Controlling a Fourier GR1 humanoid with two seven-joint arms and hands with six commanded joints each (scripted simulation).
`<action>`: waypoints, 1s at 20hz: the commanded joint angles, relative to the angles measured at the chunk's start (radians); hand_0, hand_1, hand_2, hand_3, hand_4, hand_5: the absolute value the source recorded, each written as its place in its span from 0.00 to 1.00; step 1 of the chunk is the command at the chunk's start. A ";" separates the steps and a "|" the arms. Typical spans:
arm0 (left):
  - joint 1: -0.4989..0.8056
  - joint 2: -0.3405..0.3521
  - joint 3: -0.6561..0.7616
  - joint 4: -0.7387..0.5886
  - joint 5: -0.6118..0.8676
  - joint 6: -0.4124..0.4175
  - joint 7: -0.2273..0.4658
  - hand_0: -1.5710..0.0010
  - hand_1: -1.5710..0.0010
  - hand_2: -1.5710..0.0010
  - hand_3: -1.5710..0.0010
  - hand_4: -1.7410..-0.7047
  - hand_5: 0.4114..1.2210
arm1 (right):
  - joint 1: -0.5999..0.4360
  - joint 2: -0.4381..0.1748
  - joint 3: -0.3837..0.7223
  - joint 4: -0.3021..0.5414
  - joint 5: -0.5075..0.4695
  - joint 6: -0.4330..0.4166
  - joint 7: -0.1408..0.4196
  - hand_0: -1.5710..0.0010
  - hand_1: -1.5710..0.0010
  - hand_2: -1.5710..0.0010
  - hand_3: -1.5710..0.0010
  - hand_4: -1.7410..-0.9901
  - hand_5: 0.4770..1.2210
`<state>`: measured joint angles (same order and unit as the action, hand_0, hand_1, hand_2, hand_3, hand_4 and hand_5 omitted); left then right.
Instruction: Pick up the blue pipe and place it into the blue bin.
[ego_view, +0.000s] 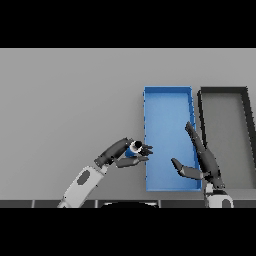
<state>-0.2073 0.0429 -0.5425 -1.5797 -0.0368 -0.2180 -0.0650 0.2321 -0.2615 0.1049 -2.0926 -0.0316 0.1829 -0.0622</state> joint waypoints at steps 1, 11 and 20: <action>-0.005 0.006 0.011 -0.003 0.002 -0.006 -0.004 0.00 0.00 0.00 0.00 0.26 1.00 | -0.017 -0.026 0.016 -0.016 -0.006 0.024 0.075 1.00 1.00 1.00 1.00 0.74 0.10; -0.005 -0.036 0.016 -0.003 -0.053 -0.024 0.030 0.00 0.00 0.00 0.00 0.26 1.00 | -0.227 -0.055 0.172 -0.027 -0.044 0.142 0.300 1.00 1.00 1.00 1.00 0.68 0.06; 0.006 -0.051 0.053 -0.009 -0.018 -0.112 0.027 0.00 0.00 0.00 0.00 0.26 1.00 | -0.475 0.006 0.272 0.042 -0.088 0.193 0.408 1.00 1.00 1.00 1.00 0.72 0.05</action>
<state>-0.2016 -0.0084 -0.4896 -1.5888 -0.0563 -0.3316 -0.0390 -0.2436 -0.2550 0.3773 -2.0505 -0.1197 0.3762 0.3463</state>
